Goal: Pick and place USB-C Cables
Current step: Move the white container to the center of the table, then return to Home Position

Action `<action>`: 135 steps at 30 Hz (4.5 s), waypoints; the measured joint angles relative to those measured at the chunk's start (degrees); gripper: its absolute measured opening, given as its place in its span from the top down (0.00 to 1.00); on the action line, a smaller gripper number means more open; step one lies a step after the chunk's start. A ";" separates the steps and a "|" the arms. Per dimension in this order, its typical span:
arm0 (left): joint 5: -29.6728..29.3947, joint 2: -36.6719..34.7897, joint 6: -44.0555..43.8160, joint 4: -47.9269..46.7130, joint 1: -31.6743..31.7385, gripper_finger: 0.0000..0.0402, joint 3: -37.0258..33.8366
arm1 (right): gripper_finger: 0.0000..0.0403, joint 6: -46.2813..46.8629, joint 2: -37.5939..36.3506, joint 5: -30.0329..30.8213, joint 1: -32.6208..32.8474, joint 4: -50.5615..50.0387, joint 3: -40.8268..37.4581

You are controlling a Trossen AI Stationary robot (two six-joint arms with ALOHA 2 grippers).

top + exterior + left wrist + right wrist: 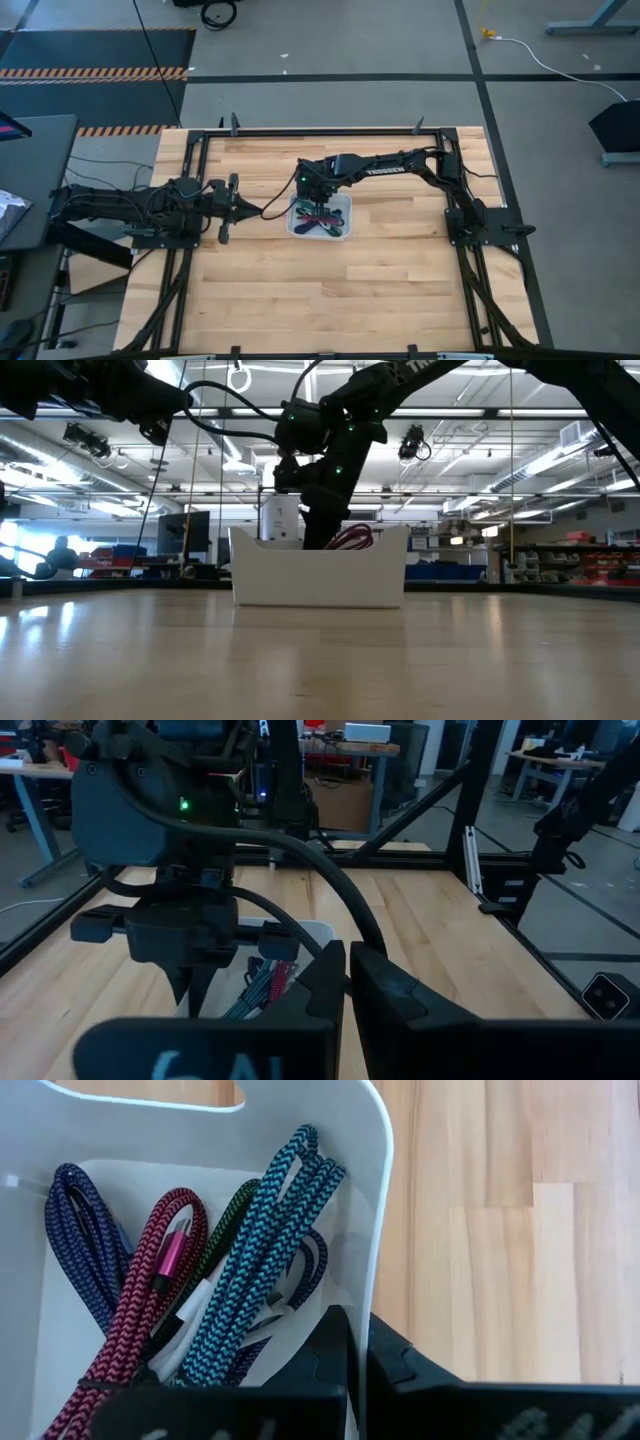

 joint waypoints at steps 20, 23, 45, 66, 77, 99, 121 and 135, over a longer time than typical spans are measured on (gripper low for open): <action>-0.02 0.00 0.03 0.07 0.00 0.93 0.00 | 0.99 -3.99 0.11 -0.70 0.00 1.77 -0.09; -0.01 0.00 0.03 0.07 0.00 0.93 0.00 | 0.99 -4.04 0.11 -0.72 0.00 1.86 -0.09; 0.02 0.00 0.01 -0.41 0.00 0.93 0.00 | 0.69 -0.91 -3.51 -0.07 1.77 1.67 -0.31; -2.78 -7.46 1.51 -7.00 0.09 0.99 0.00 | 0.80 7.31 -27.91 -1.82 3.93 6.35 -12.65; -4.25 -19.16 2.74 -12.73 0.45 0.99 -3.93 | 0.99 13.22 -49.80 0.17 3.96 17.37 -39.99; -3.98 -30.47 1.30 -8.04 1.11 0.99 -11.81 | 0.99 17.95 -93.06 -0.74 10.58 57.72 -90.21; -1.41 -30.45 -1.23 4.79 0.60 0.98 -18.64 | 0.99 10.37 -97.11 -4.88 10.56 69.31 -96.08; -4.33 -30.40 1.85 -3.47 0.90 0.96 -18.67 | 0.99 12.09 -95.25 -3.24 10.05 64.19 -96.08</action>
